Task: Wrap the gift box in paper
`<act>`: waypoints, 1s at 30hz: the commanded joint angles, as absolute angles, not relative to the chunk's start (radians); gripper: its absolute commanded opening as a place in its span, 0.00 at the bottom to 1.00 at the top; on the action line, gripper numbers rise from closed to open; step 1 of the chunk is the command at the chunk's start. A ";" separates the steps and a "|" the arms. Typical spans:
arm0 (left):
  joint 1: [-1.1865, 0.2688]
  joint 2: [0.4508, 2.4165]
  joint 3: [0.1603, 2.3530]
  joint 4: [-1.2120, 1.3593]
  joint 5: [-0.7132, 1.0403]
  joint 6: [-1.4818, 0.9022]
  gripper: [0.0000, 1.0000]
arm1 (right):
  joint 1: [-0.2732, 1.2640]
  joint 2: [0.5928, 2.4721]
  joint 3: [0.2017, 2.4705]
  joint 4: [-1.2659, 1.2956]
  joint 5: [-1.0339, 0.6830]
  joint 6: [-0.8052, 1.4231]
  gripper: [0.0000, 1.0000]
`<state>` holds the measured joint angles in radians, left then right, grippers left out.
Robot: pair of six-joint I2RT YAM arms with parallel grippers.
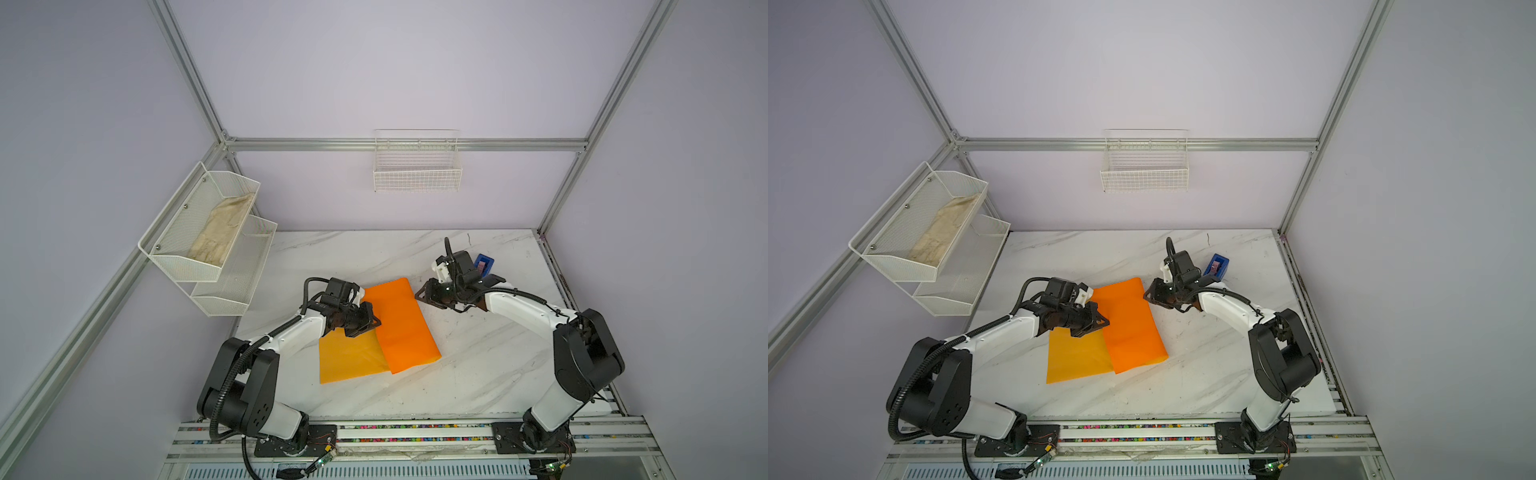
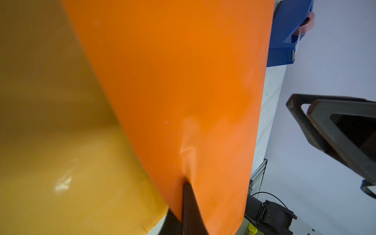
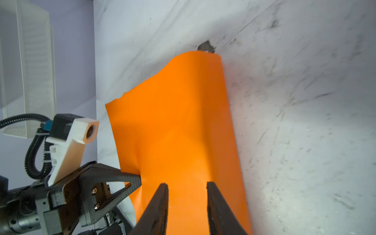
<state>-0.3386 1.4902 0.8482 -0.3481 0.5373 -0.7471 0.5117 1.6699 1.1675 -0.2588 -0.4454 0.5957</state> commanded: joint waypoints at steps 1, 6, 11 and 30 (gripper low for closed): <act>-0.327 1.537 0.943 -0.435 0.472 -0.663 0.00 | 0.505 1.677 1.144 -0.293 -0.409 0.584 0.35; -0.320 1.593 0.999 -0.460 0.481 -0.609 0.00 | 0.508 1.728 1.111 -0.303 -0.439 0.544 0.33; -0.313 1.630 1.046 -0.474 0.507 -0.573 0.00 | 0.545 1.694 1.055 -0.264 -0.497 0.573 0.30; -0.295 1.704 1.309 -0.599 0.549 -0.422 0.00 | 0.598 1.561 1.019 -0.302 -0.363 0.644 0.32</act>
